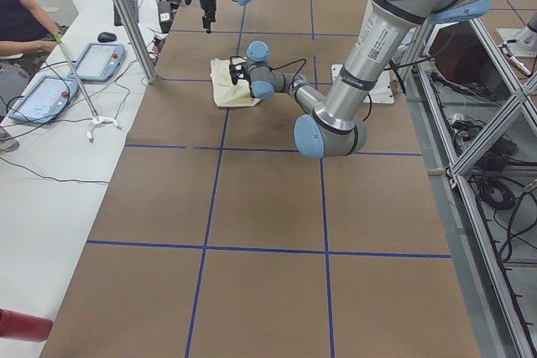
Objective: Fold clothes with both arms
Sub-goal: 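Grasp the bundle's near corner with the left gripper and pull it toward the robot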
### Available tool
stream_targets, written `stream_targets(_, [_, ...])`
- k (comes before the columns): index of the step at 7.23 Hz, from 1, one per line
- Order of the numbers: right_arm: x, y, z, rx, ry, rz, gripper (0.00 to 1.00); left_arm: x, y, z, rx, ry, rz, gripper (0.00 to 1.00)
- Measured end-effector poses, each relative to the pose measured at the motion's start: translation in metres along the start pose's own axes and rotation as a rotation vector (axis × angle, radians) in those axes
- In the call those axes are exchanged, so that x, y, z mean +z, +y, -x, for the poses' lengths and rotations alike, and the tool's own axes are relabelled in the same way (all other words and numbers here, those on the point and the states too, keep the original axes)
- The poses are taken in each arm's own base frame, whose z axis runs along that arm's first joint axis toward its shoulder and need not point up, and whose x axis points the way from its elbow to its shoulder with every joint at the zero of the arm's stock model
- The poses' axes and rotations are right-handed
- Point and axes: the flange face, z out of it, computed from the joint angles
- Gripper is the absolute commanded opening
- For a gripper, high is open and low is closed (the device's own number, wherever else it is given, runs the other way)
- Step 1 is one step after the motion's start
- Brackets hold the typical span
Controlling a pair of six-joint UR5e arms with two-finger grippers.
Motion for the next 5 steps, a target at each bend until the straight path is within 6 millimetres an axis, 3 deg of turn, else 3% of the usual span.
stream_targets(3, [0.0, 0.001, 0.001, -0.002, 0.001, -0.001, 1.0, -0.02, 0.038, 0.017, 0.023, 0.022, 0.087, 1.0])
stream_targets(5, [0.0, 0.001, 0.001, -0.002, 0.001, -0.003, 1.0, -0.019, 0.07, 0.018, 0.037, 0.029, 0.138, 1.0])
